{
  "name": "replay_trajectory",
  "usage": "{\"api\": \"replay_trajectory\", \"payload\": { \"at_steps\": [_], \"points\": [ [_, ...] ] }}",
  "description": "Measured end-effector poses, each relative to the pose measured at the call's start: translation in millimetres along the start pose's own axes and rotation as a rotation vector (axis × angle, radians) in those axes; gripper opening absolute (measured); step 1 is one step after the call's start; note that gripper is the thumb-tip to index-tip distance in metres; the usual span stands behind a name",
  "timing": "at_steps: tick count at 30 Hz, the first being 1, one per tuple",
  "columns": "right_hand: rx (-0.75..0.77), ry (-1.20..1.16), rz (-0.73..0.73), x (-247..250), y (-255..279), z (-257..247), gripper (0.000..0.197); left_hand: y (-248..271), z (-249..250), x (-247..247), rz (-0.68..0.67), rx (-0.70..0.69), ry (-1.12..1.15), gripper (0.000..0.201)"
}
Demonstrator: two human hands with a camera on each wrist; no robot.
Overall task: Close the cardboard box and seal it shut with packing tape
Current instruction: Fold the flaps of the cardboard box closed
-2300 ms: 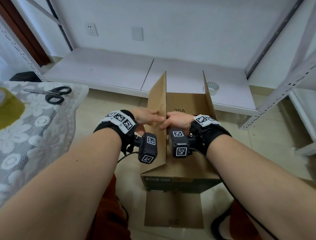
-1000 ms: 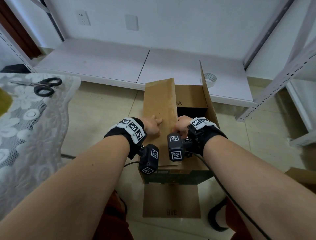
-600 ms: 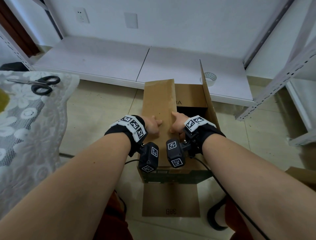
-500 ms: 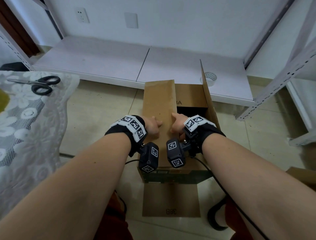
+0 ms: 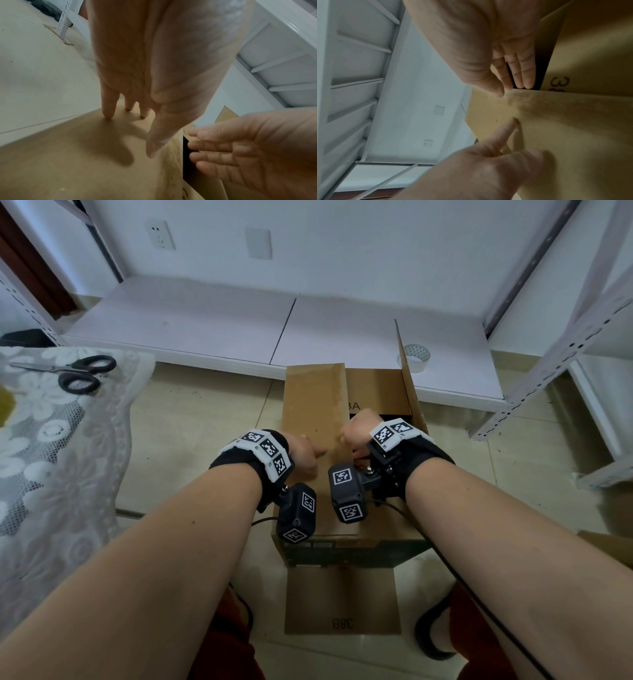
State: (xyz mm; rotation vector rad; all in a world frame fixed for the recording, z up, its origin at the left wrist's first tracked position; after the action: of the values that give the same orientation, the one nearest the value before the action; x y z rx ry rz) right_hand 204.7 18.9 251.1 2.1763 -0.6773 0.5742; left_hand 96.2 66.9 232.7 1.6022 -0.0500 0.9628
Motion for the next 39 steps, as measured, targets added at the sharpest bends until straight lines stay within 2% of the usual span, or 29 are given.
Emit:
{"api": "replay_trajectory", "payload": {
  "at_steps": [3,7,11,12,15,17,18,21,23,25,27,30,36,39],
  "points": [
    [0.013,-0.076,0.081,22.3,7.0,-9.5,0.010,-7.7,-0.2,-0.6,-0.016,-0.020,0.031,0.066],
    [0.083,-0.151,0.227,59.7,15.8,-19.2,0.017,-11.0,11.2,4.3,0.000,-0.056,0.109,0.053],
    [0.119,-0.144,0.368,94.5,24.2,-18.7,0.015,-11.8,26.3,10.3,0.053,-0.092,0.105,0.014],
    [0.126,-0.138,0.430,105.0,26.9,-16.2,0.014,-13.2,27.7,10.8,0.064,-0.096,0.100,0.012],
    [0.143,-0.190,0.638,134.1,43.3,-5.2,0.011,-25.3,23.0,8.7,0.077,-0.076,0.105,0.031],
    [0.145,-0.146,0.702,144.7,48.1,0.1,0.012,-30.6,20.8,7.5,0.083,-0.065,0.131,0.038],
    [0.123,-0.102,0.693,145.4,47.2,3.0,0.010,-32.4,19.7,7.1,0.087,-0.059,0.140,0.041],
    [-0.050,0.023,0.508,133.4,35.0,25.0,0.046,-35.4,20.2,5.0,0.075,-0.065,0.160,0.039],
    [-0.078,-0.001,0.362,119.7,28.3,34.6,0.056,-36.2,20.3,3.8,0.061,-0.071,0.185,0.033],
    [-0.079,-0.020,0.264,108.2,25.3,39.4,0.060,-38.2,17.3,3.4,0.063,-0.063,0.193,0.040],
    [-0.088,-0.008,0.235,102.3,25.0,42.3,0.059,-39.5,16.2,2.6,0.060,-0.065,0.207,0.038],
    [-0.087,-0.024,0.188,90.6,21.6,41.9,0.064,-43.2,14.7,1.4,0.056,-0.076,0.235,0.020],
    [-0.048,0.051,0.161,72.3,15.2,36.4,0.059,-45.8,11.4,1.1,0.060,-0.083,0.232,0.020],
    [-0.040,0.083,0.121,60.9,12.3,34.7,0.066,-44.4,11.3,1.0,0.060,-0.091,0.227,0.021]
  ]
}}
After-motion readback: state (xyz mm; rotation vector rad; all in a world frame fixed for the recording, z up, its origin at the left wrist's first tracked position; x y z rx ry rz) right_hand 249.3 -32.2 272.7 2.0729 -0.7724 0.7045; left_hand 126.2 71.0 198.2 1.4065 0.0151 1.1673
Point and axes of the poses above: each hand's wrist, its own y-axis away from the middle knuckle, its own x-axis out of the back of the hand, z = x × y, the point moved 10 cm from there along -y, towards the middle knuckle, and after that the axes turned 1 degree about y, right-handed, at the moved point
